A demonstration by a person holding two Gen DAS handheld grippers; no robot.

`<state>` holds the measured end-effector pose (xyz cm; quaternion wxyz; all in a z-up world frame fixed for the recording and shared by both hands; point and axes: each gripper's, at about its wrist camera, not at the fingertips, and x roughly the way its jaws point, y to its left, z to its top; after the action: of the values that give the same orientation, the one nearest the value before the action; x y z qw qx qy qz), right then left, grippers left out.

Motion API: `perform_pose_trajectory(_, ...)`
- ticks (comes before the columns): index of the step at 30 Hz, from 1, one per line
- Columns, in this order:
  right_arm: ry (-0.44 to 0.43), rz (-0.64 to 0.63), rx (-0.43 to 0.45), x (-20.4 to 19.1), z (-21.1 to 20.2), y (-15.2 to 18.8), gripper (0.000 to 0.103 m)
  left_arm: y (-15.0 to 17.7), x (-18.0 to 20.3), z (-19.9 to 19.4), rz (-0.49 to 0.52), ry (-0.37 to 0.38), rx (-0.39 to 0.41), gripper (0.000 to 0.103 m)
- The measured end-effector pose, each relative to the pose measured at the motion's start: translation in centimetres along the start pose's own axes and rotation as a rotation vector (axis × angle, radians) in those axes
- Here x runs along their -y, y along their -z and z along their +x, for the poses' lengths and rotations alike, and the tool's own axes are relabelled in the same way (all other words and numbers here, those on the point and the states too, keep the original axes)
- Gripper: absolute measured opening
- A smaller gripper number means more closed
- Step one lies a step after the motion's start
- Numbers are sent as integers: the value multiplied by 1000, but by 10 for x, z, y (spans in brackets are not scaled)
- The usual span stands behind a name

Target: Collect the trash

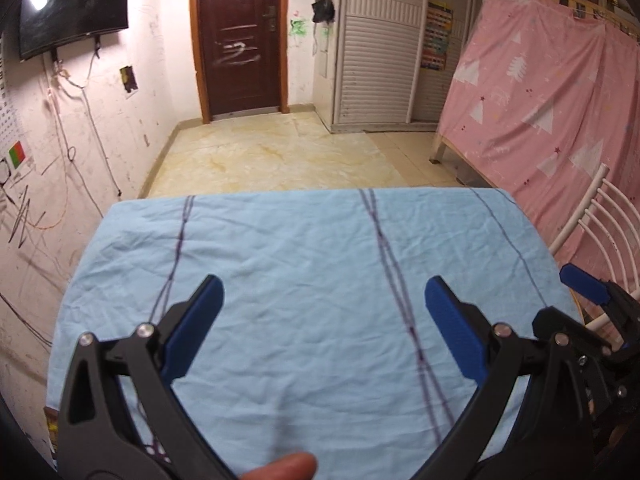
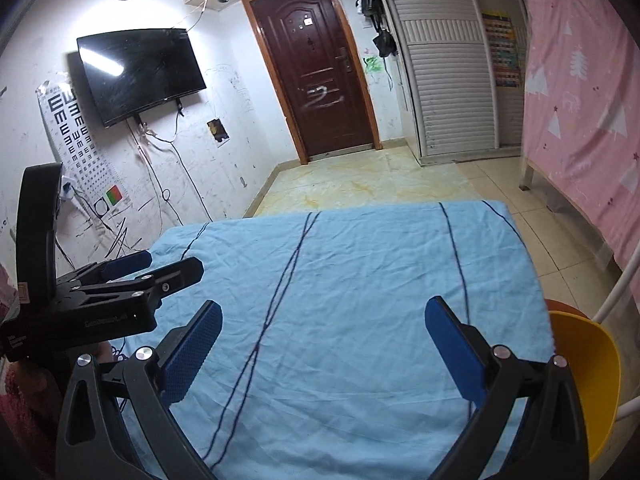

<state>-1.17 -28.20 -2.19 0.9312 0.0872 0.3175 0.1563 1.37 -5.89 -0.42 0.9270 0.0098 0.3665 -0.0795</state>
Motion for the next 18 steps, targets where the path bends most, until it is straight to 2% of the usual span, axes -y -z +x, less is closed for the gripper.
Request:
perform_pose_trajectory(8, 24, -38, 4, -15, 14, -3, 94, 5, -23, 4, 5, -28, 7, 97)
perform_pose_trajectory(18, 52, -43, 17, -14, 26, -2, 94, 8, -35, 15, -12, -24, 10, 97)
